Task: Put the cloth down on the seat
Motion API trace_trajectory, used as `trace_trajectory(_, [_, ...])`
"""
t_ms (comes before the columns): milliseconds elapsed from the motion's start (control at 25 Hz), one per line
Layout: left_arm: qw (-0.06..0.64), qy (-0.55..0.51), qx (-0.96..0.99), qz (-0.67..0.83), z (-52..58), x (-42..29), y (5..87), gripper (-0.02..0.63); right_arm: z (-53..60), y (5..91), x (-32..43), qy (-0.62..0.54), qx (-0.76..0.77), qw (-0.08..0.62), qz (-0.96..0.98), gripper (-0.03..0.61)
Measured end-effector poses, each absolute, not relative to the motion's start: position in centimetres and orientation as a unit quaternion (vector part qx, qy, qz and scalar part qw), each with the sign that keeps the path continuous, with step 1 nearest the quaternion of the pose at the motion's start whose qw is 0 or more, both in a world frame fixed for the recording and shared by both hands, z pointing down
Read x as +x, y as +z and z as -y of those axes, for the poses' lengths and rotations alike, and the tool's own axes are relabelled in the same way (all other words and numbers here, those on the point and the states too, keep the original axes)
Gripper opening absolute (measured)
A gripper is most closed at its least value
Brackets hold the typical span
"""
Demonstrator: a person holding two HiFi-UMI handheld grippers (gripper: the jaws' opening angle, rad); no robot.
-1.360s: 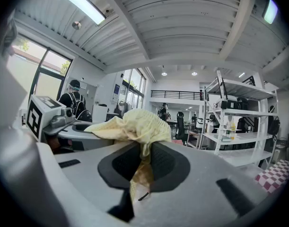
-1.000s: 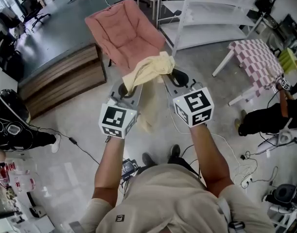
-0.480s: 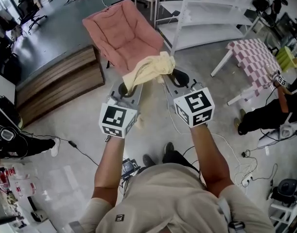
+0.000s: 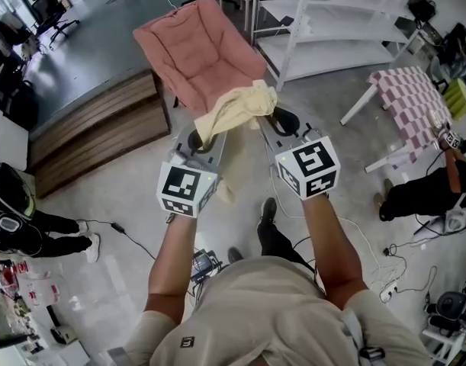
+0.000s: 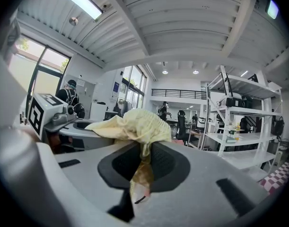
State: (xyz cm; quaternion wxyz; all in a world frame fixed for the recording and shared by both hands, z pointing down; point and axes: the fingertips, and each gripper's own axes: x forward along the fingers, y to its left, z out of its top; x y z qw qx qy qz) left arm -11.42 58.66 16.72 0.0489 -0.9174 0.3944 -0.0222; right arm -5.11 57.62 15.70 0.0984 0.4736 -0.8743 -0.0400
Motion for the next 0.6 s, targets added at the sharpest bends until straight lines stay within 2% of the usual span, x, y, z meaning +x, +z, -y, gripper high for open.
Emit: trace_trajectory(600, [0.040, -0.033, -0.892, -0.450, -41.0, -6.9, 17.6, 0.028, -39.8, 17.1, -0.6, -0.024, 0.416, 0.085, 0.905, 0.034])
